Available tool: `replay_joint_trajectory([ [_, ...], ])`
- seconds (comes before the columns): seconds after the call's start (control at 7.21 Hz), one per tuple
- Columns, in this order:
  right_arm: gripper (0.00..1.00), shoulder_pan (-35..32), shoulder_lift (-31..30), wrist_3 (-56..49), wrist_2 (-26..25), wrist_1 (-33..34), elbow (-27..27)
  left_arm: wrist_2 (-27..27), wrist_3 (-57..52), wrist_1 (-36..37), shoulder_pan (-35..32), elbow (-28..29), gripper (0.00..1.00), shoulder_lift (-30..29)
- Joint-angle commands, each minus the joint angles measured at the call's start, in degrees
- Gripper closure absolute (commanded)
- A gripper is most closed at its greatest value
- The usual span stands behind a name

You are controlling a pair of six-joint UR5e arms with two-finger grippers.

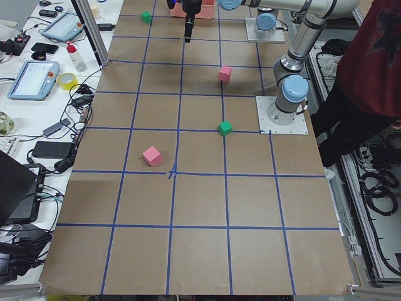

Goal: Align button upright
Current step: 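Lift the switch out of the tray and carry it toward table center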

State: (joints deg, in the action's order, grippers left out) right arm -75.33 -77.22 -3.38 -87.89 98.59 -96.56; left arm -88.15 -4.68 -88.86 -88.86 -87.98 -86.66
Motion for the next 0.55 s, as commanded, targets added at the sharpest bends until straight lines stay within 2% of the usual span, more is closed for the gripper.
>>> replay_joint_trajectory([
  [0.0,1.00,-4.5,0.7,5.2,1.5,0.5,-0.1,0.0,-0.1,0.0,0.0,0.0,0.00,0.0],
  [0.14,1.00,-5.9,0.9,5.8,2.5,0.5,-0.1,0.0,0.0,0.0,0.0,-0.1,0.00,0.0],
  [0.42,1.00,-10.1,2.4,7.9,2.8,4.6,-0.1,0.0,0.0,0.0,0.0,-0.1,0.00,0.0],
])
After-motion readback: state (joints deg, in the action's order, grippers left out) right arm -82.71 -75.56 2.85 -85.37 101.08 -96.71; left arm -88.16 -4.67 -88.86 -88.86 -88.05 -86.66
